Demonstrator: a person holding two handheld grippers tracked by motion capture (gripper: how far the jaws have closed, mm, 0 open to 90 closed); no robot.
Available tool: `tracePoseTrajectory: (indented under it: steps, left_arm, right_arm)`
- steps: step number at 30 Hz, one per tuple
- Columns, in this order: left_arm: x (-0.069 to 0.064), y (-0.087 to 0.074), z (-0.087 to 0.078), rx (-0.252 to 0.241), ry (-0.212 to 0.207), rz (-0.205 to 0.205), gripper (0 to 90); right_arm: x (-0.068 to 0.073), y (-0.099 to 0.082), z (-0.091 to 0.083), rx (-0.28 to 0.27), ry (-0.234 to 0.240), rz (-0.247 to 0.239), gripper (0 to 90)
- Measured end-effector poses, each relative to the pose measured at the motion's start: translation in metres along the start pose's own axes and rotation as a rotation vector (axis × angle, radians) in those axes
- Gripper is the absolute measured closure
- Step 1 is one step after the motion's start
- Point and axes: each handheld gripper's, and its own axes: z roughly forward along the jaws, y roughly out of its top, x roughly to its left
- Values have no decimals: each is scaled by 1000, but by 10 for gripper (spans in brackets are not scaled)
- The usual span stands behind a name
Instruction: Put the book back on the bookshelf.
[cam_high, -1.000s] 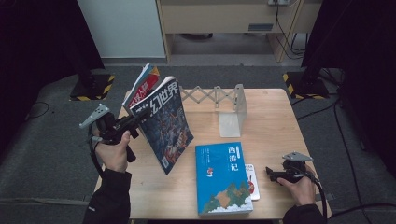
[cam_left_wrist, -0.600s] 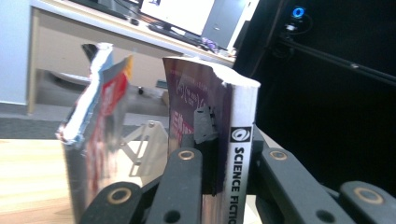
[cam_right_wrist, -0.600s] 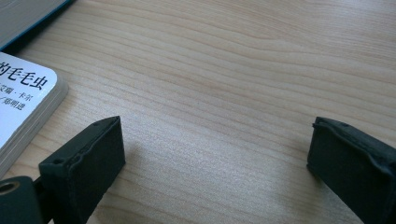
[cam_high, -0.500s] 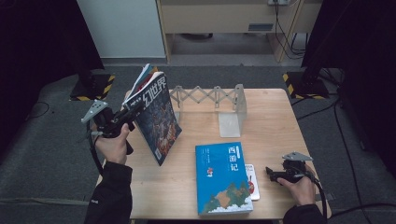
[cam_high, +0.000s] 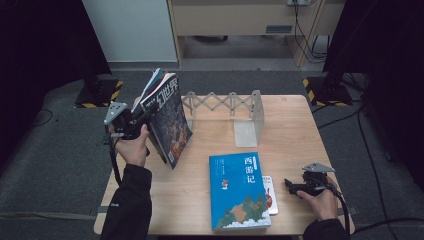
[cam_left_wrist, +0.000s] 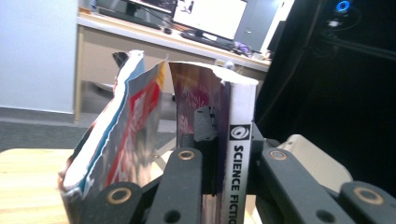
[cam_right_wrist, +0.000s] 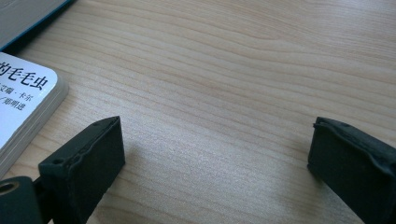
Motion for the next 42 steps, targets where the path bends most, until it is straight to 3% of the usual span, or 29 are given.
tracePoseTrajectory:
  steps: [5,15,23,31,37,42]
  left_arm:
    - [-2,-3,12,-1,29,27,822]
    - [-5,-9,34,-17,65,43,822]
    - [0,-14,45,-70,131,58,822]
    - [7,-26,48,-114,147,36,821]
    - [6,-27,45,-100,155,81,819]
    - [8,-27,36,-50,142,95,817]
  right_arm:
    - [0,0,0,0,0,0,40]
    - [0,0,0,-3,1,-5,39]
    - [-1,0,1,-3,2,-9,37]
    - [-1,1,1,-4,2,-10,37]
    - [-1,1,1,-4,2,-10,36]
    - [-1,1,1,-4,2,-10,37]
